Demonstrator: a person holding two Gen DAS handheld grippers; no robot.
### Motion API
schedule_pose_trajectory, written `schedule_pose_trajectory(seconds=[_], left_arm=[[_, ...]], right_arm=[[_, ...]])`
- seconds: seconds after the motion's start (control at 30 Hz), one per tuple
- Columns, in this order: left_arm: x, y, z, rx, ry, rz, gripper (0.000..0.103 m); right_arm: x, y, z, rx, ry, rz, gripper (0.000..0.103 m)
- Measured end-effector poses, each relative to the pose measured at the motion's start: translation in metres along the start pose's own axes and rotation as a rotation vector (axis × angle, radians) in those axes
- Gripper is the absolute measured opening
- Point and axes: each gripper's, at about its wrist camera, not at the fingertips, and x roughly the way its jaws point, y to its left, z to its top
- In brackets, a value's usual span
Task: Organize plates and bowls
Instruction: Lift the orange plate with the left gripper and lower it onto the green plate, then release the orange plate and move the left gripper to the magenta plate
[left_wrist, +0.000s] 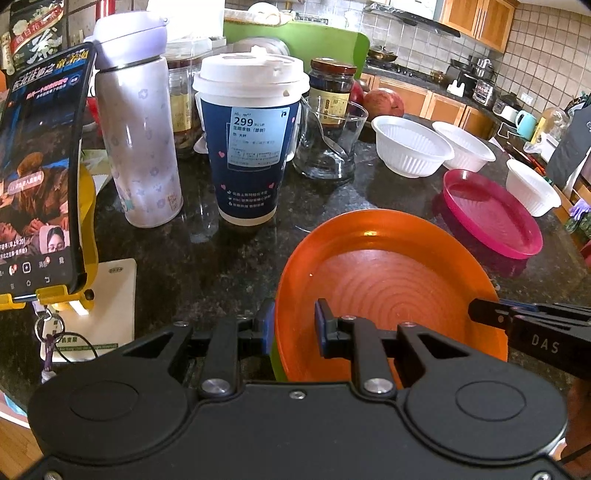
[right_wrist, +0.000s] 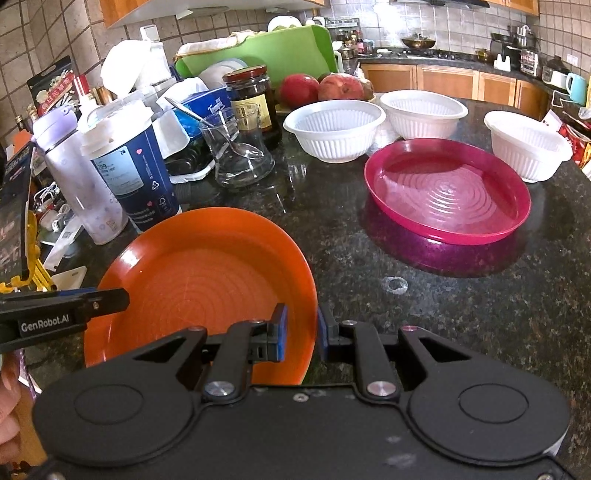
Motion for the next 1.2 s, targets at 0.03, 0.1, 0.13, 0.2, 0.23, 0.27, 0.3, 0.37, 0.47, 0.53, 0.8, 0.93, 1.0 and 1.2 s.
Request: schedule_pose_trajectory(seconds=[0.03, 0.1, 0.13, 0.2, 0.23, 0.27, 0.3, 0.37, 0.47, 0.53, 0.8, 0.93, 1.0, 1.2], left_arm=[[-0.001, 0.000, -0.001, 0.002, -0.001, -0.001, 0.029], [-0.004, 0.000, -0.002, 0.007, -0.004, 0.005, 0.029], [-0.004, 0.000, -0.003, 0.010, -0.007, 0.008, 0.029], [-0.006, 0.000, -0.003, 0.013, -0.013, 0.015, 0.029], [-0.007, 0.001, -0.003, 0.011, -0.016, 0.012, 0.029], [-0.008, 0.002, -0.004, 0.008, -0.017, 0.009, 0.029], [-0.010, 0.002, -0.003, 0.006, -0.020, 0.006, 0.029], [-0.013, 0.001, -0.003, 0.006, -0.030, 0.008, 0.029], [-0.018, -0.001, -0.004, 0.016, -0.054, 0.036, 0.029], [-0.019, -0.003, -0.004, 0.022, -0.060, 0.039, 0.029], [-0.022, -0.014, -0.003, 0.010, -0.081, 0.004, 0.029], [-0.020, -0.022, -0.002, 0.003, -0.079, -0.007, 0.030], [-0.019, -0.027, -0.002, -0.005, -0.075, -0.017, 0.031], [-0.016, -0.051, -0.001, -0.007, -0.062, -0.027, 0.032]], right_arm=[[-0.001, 0.000, 0.000, -0.002, -0.002, 0.000, 0.021], [-0.003, 0.001, -0.001, -0.008, -0.006, 0.003, 0.022], [-0.004, 0.001, 0.000, -0.009, -0.010, 0.005, 0.022], [-0.007, 0.000, 0.000, -0.007, -0.017, 0.009, 0.022], [-0.008, 0.000, 0.000, -0.006, -0.021, 0.012, 0.022], [-0.010, 0.000, 0.001, -0.005, -0.025, 0.011, 0.022], [-0.011, 0.001, 0.001, -0.008, -0.031, 0.010, 0.022], [-0.014, 0.001, 0.000, -0.012, -0.041, 0.006, 0.022], [-0.016, -0.002, -0.001, 0.006, -0.045, 0.009, 0.023], [-0.018, -0.005, -0.002, 0.021, -0.048, 0.007, 0.024], [-0.024, -0.024, -0.009, 0.112, -0.069, -0.017, 0.035], [-0.030, -0.035, -0.016, 0.160, -0.082, -0.054, 0.039], [-0.034, -0.042, -0.019, 0.178, -0.081, -0.061, 0.042], [-0.046, -0.060, -0.026, 0.210, -0.074, -0.102, 0.049]])
